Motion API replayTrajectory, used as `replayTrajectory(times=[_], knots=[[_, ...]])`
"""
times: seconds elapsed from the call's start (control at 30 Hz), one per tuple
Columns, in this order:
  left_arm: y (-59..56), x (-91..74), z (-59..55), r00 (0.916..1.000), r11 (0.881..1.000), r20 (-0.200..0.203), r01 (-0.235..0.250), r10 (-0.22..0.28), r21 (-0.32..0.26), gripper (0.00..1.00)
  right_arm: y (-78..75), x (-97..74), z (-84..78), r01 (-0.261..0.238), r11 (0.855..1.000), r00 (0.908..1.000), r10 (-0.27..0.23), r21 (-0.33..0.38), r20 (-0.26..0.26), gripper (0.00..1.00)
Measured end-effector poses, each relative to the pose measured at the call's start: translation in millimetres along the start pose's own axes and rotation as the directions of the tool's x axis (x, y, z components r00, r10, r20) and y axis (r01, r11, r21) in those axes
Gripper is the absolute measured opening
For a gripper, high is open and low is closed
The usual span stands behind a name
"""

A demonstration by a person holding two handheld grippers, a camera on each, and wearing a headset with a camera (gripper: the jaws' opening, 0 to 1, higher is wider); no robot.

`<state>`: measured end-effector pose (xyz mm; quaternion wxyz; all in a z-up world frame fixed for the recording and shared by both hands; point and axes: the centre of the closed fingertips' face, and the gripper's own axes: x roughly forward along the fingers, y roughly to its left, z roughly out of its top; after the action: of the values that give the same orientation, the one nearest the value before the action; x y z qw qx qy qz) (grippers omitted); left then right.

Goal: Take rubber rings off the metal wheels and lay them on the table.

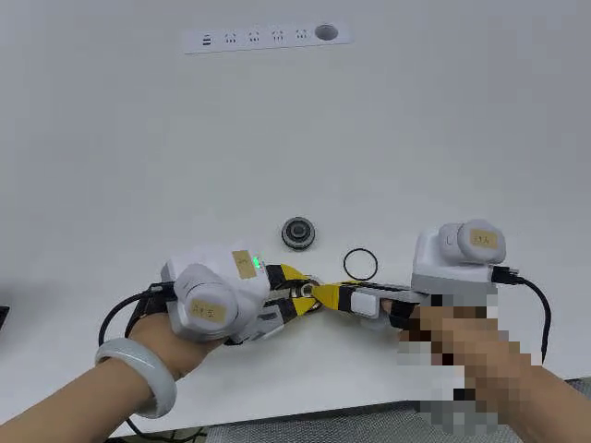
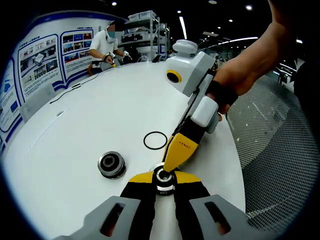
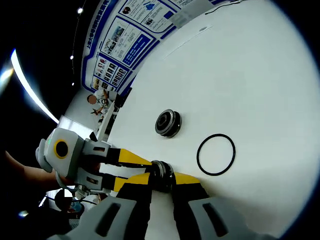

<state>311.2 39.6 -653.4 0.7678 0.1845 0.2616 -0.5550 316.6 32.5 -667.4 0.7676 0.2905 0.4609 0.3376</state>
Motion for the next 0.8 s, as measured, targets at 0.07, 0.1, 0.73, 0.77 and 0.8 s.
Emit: replayTrajectory(times=[0.07,0.1,0.73,0.77,0.8], knots=[[-0.1,0.0,0.0,1.0000,1.000,-0.001,0.000,0.000,0.002,0.13,1.3,-0.7,-0.7,-0.003,1.000,1.0000,0.003,0.001,-0.004,0.18],[-0.1,0.0,0.0,1.0000,1.000,-0.001,0.000,0.000,0.002,0.13,1.3,-1.1,-0.8,-0.004,1.000,1.0000,0.004,0.003,-0.005,0.18],[-0.3,-0.6,0.1,1.0000,1.000,-0.004,-0.004,0.004,0.000,0.13,0.4,-8.3,1.3,0.002,1.000,1.0000,-0.002,-0.031,-0.002,0.03],[-0.3,-0.6,0.0,1.0000,1.000,-0.004,-0.003,0.003,-0.001,0.13,0.7,-8.6,1.3,0.002,0.999,1.0000,-0.002,-0.032,-0.001,0.02],[-0.4,-0.6,0.0,1.0000,1.000,-0.004,-0.004,0.004,-0.002,0.13,0.9,-8.4,1.4,0.002,0.999,1.0000,-0.002,-0.036,-0.001,0.02]])
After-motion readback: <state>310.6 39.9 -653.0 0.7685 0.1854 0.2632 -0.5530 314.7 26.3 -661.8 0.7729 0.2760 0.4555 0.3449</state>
